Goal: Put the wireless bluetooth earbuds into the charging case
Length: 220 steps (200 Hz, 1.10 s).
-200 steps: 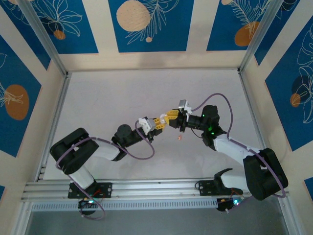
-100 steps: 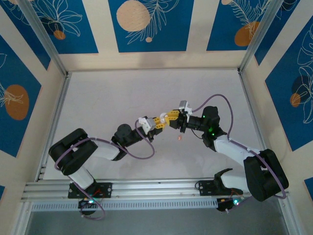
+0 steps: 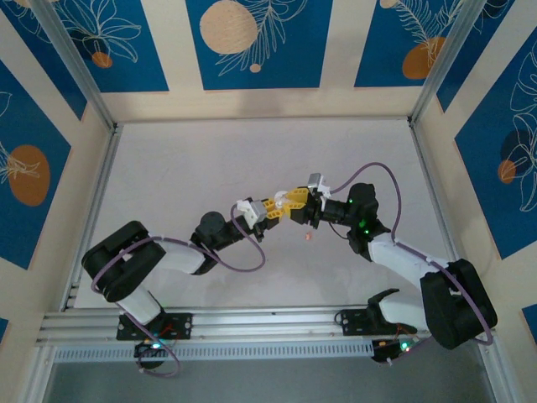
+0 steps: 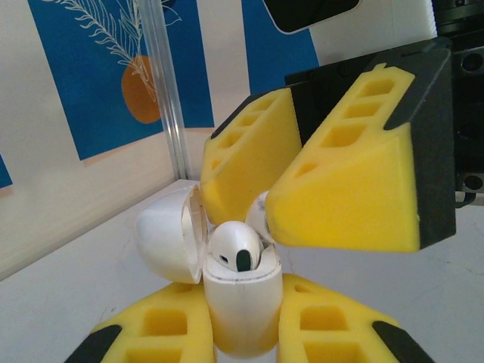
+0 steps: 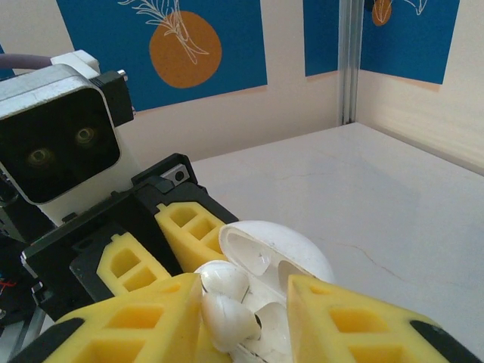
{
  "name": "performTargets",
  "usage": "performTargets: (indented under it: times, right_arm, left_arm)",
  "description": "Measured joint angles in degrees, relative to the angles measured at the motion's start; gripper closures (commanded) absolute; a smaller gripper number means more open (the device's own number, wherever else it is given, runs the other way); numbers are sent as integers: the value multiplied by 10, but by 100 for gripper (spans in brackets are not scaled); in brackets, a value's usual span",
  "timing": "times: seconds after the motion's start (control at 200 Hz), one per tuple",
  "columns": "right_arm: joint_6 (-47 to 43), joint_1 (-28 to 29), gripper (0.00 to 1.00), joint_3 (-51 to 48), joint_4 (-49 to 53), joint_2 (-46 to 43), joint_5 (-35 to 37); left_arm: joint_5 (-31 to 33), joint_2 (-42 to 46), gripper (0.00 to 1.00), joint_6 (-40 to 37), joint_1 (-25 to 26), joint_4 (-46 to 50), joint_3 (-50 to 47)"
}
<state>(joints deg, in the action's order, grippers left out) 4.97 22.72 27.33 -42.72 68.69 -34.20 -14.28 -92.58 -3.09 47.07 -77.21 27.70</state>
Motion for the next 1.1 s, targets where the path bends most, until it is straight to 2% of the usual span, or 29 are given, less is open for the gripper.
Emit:
performTargets:
  times: [0.27, 0.475, 0.63, 0.86, 1.1]
  right_arm:
    - [3, 0, 55, 0, 8, -28, 10]
    - [18, -2, 46, 2, 42, -75, 12]
    - [52, -10, 45, 49, 142, -97, 16]
    - [106, -16, 53, 157, 332, -98, 30]
    - [145, -14, 54, 180, 471, -94, 36]
  left_arm:
    - [0, 1, 87, -1, 0, -3, 0]
    - [0, 1, 87, -6, 0, -4, 0]
    - [4, 1, 87, -17, 0, -4, -6]
    - [9, 1, 87, -20, 0, -4, -11]
    - [10, 1, 87, -31, 0, -4, -12]
